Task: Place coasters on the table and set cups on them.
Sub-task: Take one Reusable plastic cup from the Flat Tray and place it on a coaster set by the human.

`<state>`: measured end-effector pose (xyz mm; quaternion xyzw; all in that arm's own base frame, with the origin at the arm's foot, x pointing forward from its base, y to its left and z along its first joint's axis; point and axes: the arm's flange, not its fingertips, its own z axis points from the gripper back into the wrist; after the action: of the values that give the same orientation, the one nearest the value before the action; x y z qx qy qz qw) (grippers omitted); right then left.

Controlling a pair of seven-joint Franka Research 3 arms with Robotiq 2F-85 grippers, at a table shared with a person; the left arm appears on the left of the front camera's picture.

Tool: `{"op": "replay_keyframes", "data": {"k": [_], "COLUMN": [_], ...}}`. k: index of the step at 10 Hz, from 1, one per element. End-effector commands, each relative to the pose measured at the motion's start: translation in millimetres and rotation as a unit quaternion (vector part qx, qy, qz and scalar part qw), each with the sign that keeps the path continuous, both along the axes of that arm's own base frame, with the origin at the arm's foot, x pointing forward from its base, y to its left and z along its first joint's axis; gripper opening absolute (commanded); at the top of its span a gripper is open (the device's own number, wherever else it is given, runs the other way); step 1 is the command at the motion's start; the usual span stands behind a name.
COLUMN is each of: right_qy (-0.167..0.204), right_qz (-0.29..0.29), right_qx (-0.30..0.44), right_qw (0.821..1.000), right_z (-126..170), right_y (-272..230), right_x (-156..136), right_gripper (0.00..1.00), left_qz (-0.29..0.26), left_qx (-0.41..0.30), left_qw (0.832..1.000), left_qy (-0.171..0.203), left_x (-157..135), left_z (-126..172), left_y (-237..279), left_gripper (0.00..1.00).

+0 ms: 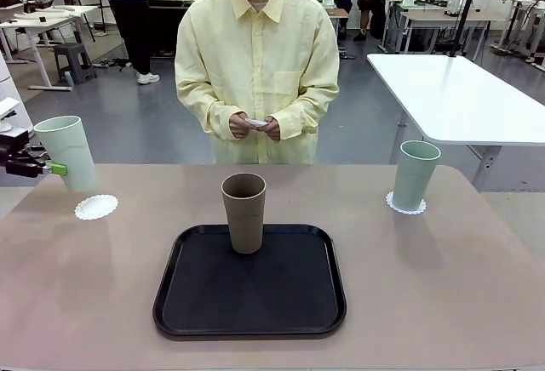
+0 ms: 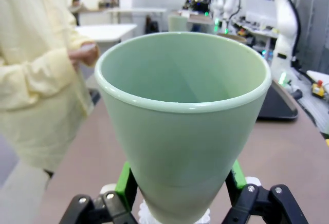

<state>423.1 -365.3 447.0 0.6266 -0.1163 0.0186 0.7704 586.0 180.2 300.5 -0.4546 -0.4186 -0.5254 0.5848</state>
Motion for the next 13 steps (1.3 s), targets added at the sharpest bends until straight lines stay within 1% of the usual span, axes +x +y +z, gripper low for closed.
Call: {"op": "replay_keyframes", "data": {"k": [1,3,5,11,12,13], "right_qy": [0.004,0.004,0.004,0.004,0.004,0.004], "right_qz": [-0.001,-0.001,-0.001,-0.001,-0.001,-0.001], "right_qx": [-0.003,-0.003,-0.003,-0.003,-0.003,-0.003], "right_qw": [1.000,1.000,1.000,1.000,1.000,1.000], "right_z": [-0.4,-0.4,-0.4,-0.4,-0.4,-0.4], "right_y": [1.2,1.2,1.2,1.2,1.2,1.2], "right_x": [-0.1,-0.1,-0.1,-0.1,-0.1,-0.1], "right_gripper": [1.00,1.00,1.00,1.00,1.00,1.00], "left_qz": [0.006,0.008,0.014,0.005,0.001,0.001], "left_qx": [-0.004,-0.002,0.000,0.011,0.010,0.014], "left_qw": [1.000,1.000,1.000,1.000,1.000,1.000], "left_qy": [-0.008,-0.007,-0.016,-0.007,-0.001,-0.005], "left_x": [7.7,11.4,12.6,9.9,7.9,6.9], "left_z": [-5.9,-16.9,-26.9,-48.2,-51.9,-54.0], "left_y": [-0.9,-4.8,-11.6,-10.3,-9.9,-10.2], "left_gripper": [0.84,0.84,0.84,0.84,0.84,0.84]}}
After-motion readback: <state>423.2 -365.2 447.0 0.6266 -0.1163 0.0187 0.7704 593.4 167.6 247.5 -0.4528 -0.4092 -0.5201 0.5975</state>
